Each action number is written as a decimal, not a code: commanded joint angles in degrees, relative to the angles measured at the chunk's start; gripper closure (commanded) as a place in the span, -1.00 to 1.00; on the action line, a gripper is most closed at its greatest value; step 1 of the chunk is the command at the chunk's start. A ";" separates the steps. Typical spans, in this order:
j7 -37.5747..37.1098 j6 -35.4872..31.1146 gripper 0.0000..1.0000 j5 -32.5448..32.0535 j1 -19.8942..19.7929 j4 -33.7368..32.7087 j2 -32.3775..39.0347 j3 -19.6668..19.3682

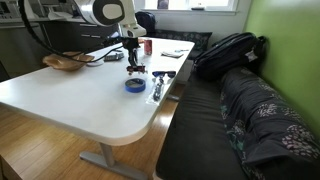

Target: Place the toy cart next to the blue tape

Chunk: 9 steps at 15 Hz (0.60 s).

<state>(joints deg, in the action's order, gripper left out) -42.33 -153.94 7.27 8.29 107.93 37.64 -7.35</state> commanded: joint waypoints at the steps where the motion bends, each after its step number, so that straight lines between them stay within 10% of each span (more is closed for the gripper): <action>1: 0.10 -0.39 0.98 0.84 -0.62 -0.64 0.96 0.02; 9: 0.00 -0.08 0.95 1.26 -1.40 -0.83 1.31 0.06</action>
<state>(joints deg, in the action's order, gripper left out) -42.36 -153.94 7.48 7.30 107.86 38.07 -7.38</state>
